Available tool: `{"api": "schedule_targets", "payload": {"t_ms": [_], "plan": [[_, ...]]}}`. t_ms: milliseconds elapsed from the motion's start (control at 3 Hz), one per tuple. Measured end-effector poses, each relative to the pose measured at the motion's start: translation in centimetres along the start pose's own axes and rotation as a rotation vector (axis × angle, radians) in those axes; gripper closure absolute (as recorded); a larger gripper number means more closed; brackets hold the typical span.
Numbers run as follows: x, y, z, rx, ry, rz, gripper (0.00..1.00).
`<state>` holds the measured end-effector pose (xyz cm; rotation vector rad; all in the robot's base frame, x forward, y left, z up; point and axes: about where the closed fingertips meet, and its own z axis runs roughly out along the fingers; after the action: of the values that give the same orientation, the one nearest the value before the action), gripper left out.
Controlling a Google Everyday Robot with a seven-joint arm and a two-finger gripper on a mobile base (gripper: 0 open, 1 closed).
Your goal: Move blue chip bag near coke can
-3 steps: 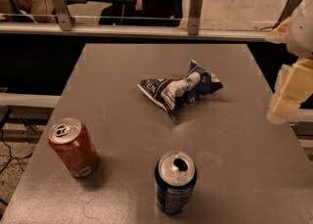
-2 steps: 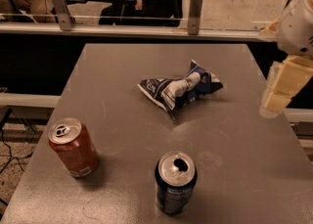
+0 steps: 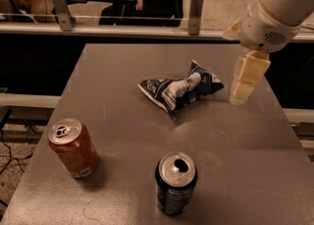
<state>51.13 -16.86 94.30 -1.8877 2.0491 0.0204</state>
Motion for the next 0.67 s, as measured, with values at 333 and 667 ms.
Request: {"api": "schedule_targets", "payload": {"t_ms": [333, 667], "plan": [[-1.1, -1.5, 2.3, -0.036, -0.025, -0.057, 0.00], [-1.9, -2.9, 4.9, -0.082, -0.040, -0.149, 0.00]]}}
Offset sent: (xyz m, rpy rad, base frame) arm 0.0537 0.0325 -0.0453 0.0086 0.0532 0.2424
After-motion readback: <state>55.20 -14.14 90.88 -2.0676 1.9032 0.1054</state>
